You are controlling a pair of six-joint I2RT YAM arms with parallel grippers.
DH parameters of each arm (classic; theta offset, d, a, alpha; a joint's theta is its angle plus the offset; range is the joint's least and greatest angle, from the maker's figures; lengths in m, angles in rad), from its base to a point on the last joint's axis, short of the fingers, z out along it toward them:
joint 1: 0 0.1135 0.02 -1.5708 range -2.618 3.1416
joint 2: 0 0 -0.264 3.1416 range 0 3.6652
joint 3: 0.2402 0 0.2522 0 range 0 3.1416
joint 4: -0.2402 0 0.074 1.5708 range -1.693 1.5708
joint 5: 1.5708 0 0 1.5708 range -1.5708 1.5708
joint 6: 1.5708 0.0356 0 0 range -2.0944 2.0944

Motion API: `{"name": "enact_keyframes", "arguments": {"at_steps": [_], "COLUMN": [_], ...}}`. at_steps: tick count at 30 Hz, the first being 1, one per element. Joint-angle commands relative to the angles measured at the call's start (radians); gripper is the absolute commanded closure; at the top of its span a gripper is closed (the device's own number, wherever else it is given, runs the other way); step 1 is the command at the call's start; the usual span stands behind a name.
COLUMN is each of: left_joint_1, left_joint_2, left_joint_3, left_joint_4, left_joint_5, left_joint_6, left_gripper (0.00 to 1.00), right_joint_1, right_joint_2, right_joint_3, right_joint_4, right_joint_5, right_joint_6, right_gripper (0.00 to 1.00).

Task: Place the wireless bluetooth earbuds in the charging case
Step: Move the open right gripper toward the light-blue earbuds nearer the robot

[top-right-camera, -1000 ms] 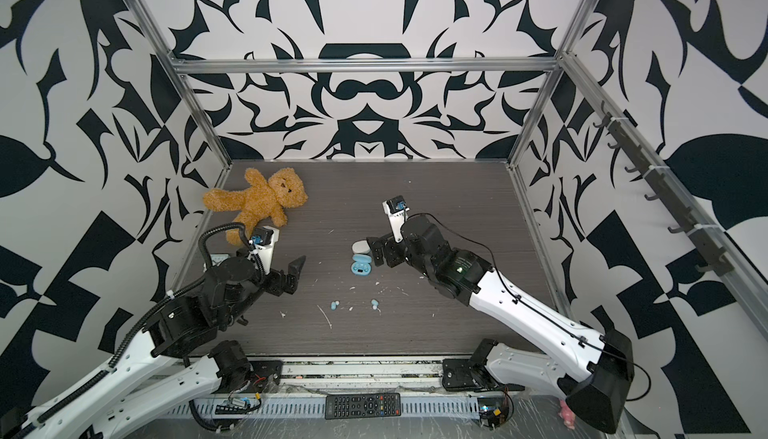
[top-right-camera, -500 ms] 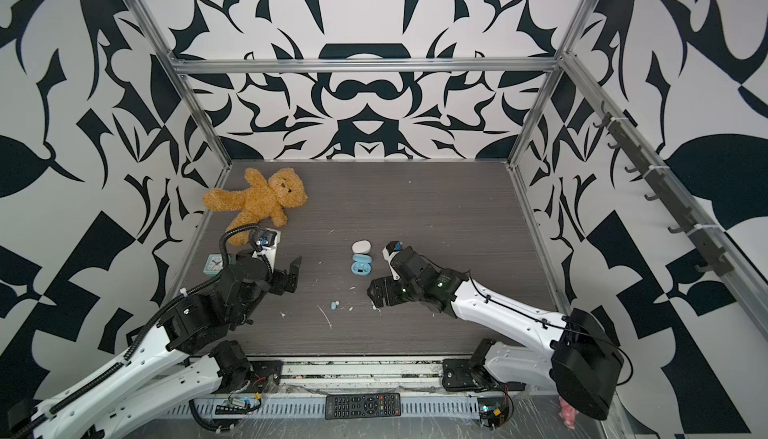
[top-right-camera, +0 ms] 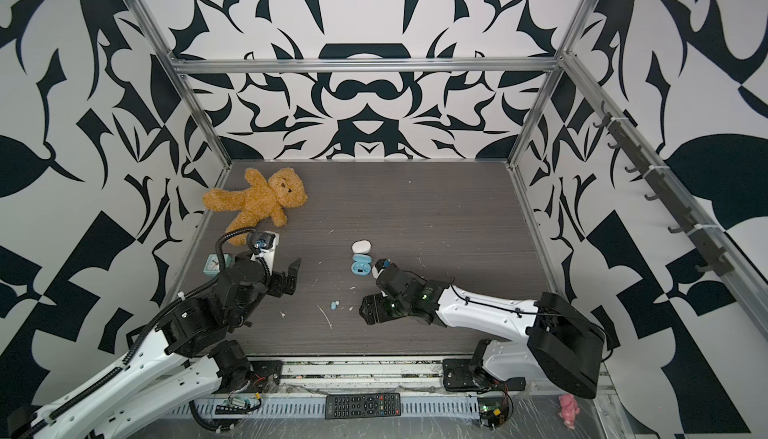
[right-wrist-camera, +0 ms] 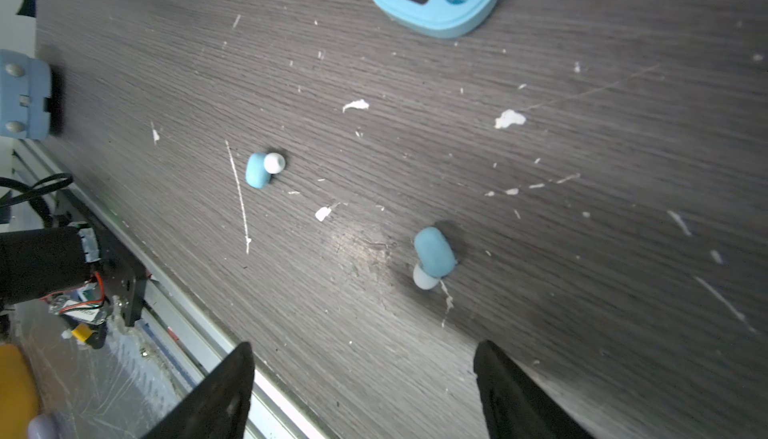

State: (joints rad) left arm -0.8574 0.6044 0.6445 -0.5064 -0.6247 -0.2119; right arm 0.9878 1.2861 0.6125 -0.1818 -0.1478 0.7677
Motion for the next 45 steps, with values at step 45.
{"name": "enact_keyframes", "arguments": {"at_steps": [45], "left_joint_1": [0.004], "left_joint_2": [-0.002], "left_joint_3": [-0.015], "left_joint_4": [0.026], "left_joint_5": [0.060], "left_joint_6": [0.016], "left_gripper": [0.01], "right_joint_1": [0.071], "right_joint_2": [0.250], "right_joint_3": [0.157], "right_joint_4": [0.087], "right_joint_5": [0.036], "right_joint_6": [0.060], "right_gripper": [0.33]}}
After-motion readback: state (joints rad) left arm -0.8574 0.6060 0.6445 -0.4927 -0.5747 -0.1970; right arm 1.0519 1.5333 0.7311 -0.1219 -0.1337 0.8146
